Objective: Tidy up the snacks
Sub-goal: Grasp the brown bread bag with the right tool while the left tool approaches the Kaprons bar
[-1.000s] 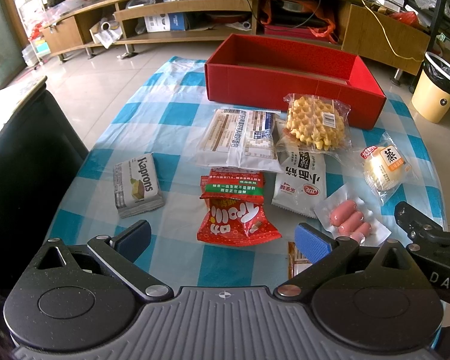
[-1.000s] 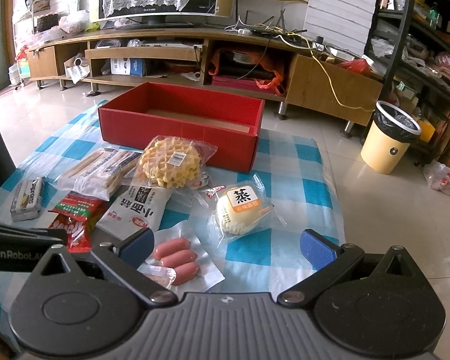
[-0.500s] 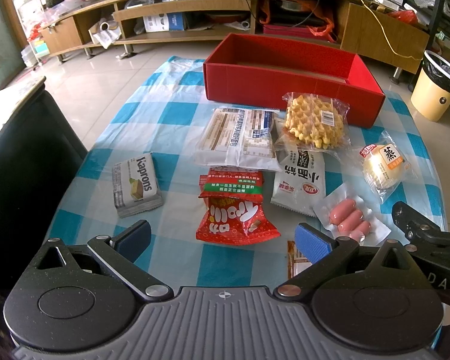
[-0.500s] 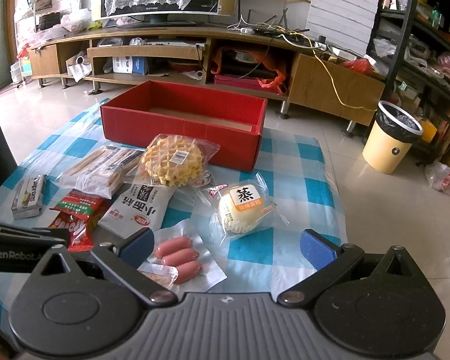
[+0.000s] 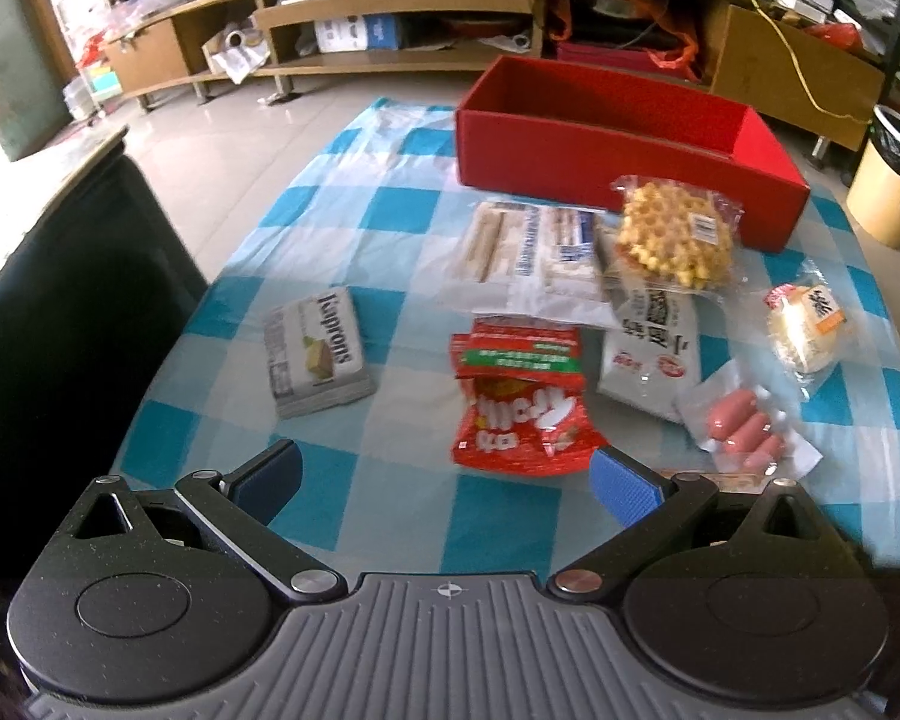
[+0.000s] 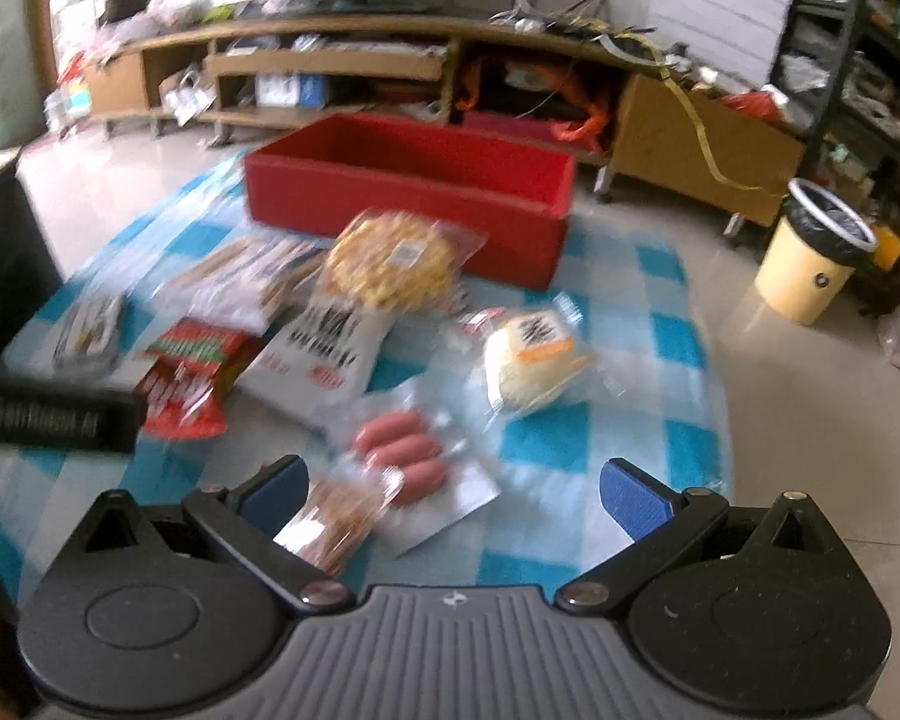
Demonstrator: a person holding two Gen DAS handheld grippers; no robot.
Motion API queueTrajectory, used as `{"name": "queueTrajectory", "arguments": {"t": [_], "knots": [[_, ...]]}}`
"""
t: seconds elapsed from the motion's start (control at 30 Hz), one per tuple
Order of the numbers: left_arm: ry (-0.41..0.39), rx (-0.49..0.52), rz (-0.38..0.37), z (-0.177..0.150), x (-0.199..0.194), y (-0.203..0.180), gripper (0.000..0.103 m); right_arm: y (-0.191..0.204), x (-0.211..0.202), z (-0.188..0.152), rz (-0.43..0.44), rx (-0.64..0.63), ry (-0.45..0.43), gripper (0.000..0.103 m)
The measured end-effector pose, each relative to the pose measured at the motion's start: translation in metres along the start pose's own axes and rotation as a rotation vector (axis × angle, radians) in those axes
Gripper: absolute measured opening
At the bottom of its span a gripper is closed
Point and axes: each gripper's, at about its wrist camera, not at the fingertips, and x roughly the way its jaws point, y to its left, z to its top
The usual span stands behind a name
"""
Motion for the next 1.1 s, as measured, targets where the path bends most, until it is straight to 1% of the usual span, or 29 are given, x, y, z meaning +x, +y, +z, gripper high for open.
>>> {"name": "queueTrajectory", "arguments": {"t": [0.2,0.33,0.37,0.4,0.47,0.53,0.6,0.67,0.73,0.77,0.9,1.03,1.07,1.1], "knots": [[-0.001,-0.041,0.008,0.003,-0.001,0.013,0.103,0.031,0.008,-0.012,0.039,-0.101,0.042,0.101],[0.005,-0.045,0.000,0.004,-0.001,0.013,0.103,0.041,0.019,-0.019,0.049,-0.118,0.077,0.100],[0.005,-0.046,-0.003,0.004,-0.001,0.013,0.103,0.042,0.023,-0.020,0.055,-0.116,0.096,0.098],[0.005,-0.048,-0.006,0.005,-0.001,0.014,0.103,0.042,0.028,-0.022,0.065,-0.110,0.117,0.095],[0.002,-0.059,-0.014,0.008,-0.002,0.017,0.103,0.041,0.037,-0.027,0.103,-0.087,0.168,0.082],[0.001,-0.077,-0.017,0.011,-0.002,0.023,0.103,0.036,0.044,-0.032,0.152,-0.055,0.209,0.081],[0.010,-0.102,-0.021,0.014,-0.002,0.030,0.103,0.031,0.046,-0.033,0.187,-0.028,0.230,0.075],[0.020,-0.130,-0.024,0.017,0.000,0.038,0.103,0.029,0.043,-0.033,0.215,-0.026,0.228,0.055],[0.026,-0.152,-0.027,0.020,0.000,0.045,0.103,0.028,0.040,-0.033,0.248,-0.030,0.227,0.046],[0.024,-0.161,-0.029,0.021,0.000,0.047,0.103,0.029,0.038,-0.033,0.256,-0.040,0.226,0.044],[0.012,-0.158,-0.028,0.026,-0.002,0.047,0.103,0.030,0.036,-0.031,0.259,-0.063,0.216,0.041],[0.018,-0.123,-0.028,0.026,0.000,0.040,0.103,0.017,0.038,-0.026,0.250,-0.020,0.222,0.041],[0.014,-0.128,-0.034,0.027,-0.001,0.041,0.103,0.014,0.040,-0.026,0.256,-0.001,0.231,0.042],[0.010,-0.139,-0.044,0.027,-0.003,0.045,0.103,0.012,0.042,-0.026,0.257,0.015,0.236,0.044]]}}
